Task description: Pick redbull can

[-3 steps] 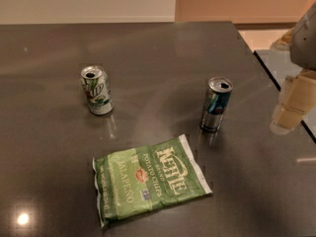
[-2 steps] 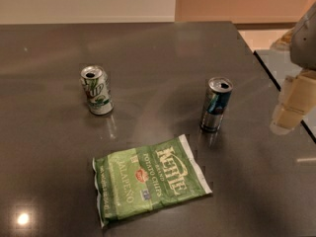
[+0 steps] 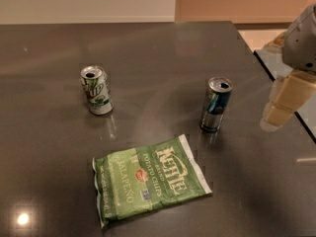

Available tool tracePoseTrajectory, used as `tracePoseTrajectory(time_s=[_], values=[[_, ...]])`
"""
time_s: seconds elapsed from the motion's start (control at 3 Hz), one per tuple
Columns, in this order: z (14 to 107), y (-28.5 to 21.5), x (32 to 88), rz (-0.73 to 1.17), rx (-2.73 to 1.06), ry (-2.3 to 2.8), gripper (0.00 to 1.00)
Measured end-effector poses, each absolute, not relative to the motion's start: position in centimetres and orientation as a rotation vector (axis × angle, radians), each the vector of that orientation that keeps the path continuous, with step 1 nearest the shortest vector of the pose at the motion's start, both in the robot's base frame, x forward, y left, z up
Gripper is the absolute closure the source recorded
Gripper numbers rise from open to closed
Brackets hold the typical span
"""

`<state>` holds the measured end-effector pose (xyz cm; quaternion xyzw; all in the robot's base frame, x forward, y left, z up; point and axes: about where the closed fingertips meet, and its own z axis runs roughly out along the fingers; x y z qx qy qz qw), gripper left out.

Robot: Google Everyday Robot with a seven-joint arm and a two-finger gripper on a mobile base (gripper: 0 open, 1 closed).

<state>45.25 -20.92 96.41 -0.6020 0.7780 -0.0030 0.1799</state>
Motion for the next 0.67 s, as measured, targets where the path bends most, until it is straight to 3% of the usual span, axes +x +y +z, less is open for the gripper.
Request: tracePoseTrajectory(time_s=[0.67], values=[[93.6, -18.3, 47.4, 0.151, -1.662, 2.097, 0.0]])
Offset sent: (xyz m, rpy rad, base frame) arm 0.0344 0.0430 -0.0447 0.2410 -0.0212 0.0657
